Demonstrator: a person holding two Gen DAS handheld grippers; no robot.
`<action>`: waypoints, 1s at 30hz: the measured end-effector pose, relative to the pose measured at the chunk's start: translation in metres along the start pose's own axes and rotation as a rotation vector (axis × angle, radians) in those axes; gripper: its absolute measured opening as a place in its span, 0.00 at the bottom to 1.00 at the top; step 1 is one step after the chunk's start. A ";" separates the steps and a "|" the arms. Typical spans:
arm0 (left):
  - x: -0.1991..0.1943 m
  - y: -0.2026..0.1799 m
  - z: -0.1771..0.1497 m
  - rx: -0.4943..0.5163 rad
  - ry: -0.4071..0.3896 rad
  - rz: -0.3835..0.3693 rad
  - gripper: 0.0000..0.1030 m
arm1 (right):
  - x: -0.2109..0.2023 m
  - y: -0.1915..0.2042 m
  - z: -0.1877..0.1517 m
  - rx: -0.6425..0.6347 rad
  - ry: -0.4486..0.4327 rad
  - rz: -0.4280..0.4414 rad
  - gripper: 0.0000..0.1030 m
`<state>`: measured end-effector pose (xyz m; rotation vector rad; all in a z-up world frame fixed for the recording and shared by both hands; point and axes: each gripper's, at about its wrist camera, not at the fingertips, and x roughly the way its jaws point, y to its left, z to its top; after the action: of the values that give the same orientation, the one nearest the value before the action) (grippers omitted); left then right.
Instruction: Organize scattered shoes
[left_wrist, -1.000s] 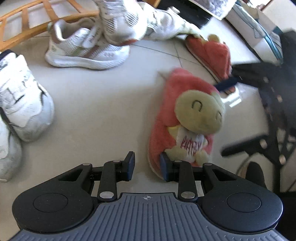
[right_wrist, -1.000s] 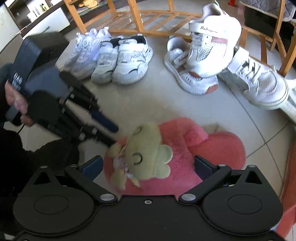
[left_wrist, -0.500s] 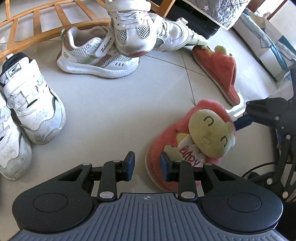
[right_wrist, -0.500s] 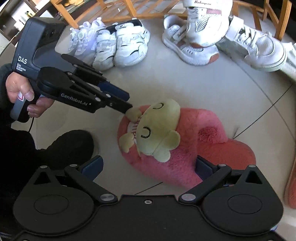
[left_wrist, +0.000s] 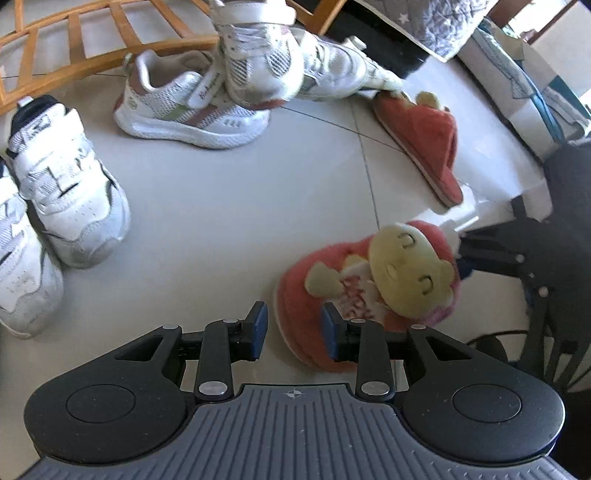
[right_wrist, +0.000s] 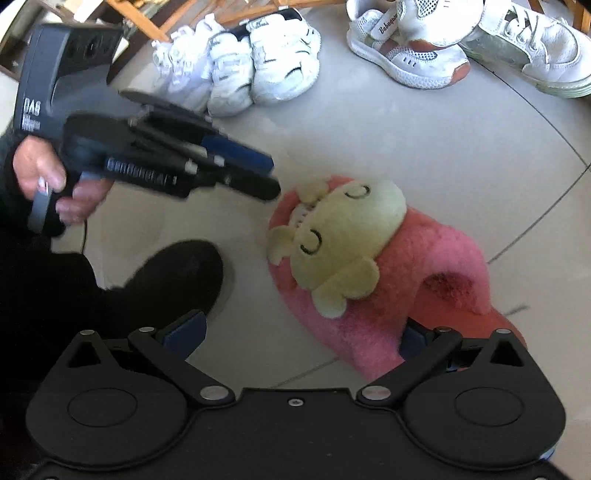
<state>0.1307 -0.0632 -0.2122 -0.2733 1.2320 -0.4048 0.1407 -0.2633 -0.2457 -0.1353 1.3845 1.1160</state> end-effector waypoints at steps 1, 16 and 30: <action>0.002 -0.001 -0.001 0.005 0.004 -0.001 0.31 | 0.000 0.000 0.001 0.003 -0.006 0.007 1.00; 0.025 -0.006 0.029 0.033 -0.062 -0.003 0.28 | -0.012 -0.018 0.005 0.180 -0.232 0.131 1.00; 0.012 0.010 0.014 -0.012 -0.086 0.068 0.28 | -0.008 -0.037 -0.004 0.343 -0.305 0.197 0.99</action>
<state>0.1493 -0.0599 -0.2224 -0.2560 1.1560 -0.3242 0.1645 -0.2897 -0.2594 0.4106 1.3089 0.9936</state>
